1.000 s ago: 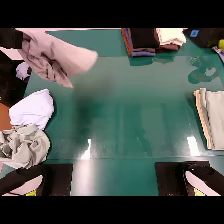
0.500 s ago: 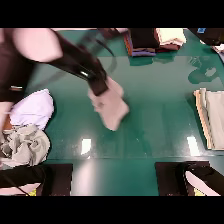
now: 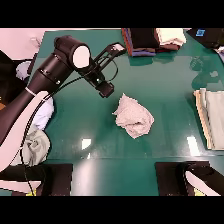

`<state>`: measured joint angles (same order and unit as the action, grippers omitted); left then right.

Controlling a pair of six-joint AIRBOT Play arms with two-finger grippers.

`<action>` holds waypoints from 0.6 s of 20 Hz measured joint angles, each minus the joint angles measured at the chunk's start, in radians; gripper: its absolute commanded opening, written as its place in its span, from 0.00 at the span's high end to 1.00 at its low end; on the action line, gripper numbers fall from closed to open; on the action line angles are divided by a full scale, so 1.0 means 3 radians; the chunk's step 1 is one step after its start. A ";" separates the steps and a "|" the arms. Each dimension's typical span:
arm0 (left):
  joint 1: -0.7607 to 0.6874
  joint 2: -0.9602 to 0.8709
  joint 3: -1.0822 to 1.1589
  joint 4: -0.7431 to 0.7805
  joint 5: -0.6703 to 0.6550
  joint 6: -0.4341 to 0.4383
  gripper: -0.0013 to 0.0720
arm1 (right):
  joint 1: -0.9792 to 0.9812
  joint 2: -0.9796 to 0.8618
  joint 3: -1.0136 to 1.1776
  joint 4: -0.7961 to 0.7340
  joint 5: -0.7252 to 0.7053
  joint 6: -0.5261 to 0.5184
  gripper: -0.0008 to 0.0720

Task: Fold the shirts.

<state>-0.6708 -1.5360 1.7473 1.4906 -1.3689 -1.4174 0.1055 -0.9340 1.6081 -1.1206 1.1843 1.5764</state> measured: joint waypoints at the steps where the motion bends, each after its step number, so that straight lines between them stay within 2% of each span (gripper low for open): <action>1: 0.0025 -0.0019 -0.0128 -0.0053 0.0090 -0.0056 0.22 | 0.0000 -0.0013 0.0000 -0.0001 0.0017 0.0000 0.96; 5: 0.0081 -0.0234 -0.0512 -0.0388 0.0376 -0.0177 0.22 | 0.0000 -0.0097 0.0000 0.0001 0.0113 0.0001 0.96; 12: 0.0102 -0.0671 -0.0659 -0.0904 0.0626 -0.0239 0.22 | 0.0000 -0.0225 0.0000 0.0005 0.0257 0.0001 0.96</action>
<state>-0.6403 -1.7374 1.5497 1.2194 -1.1812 -1.4891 0.1055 -1.0016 1.6081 -1.1191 1.2613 1.5768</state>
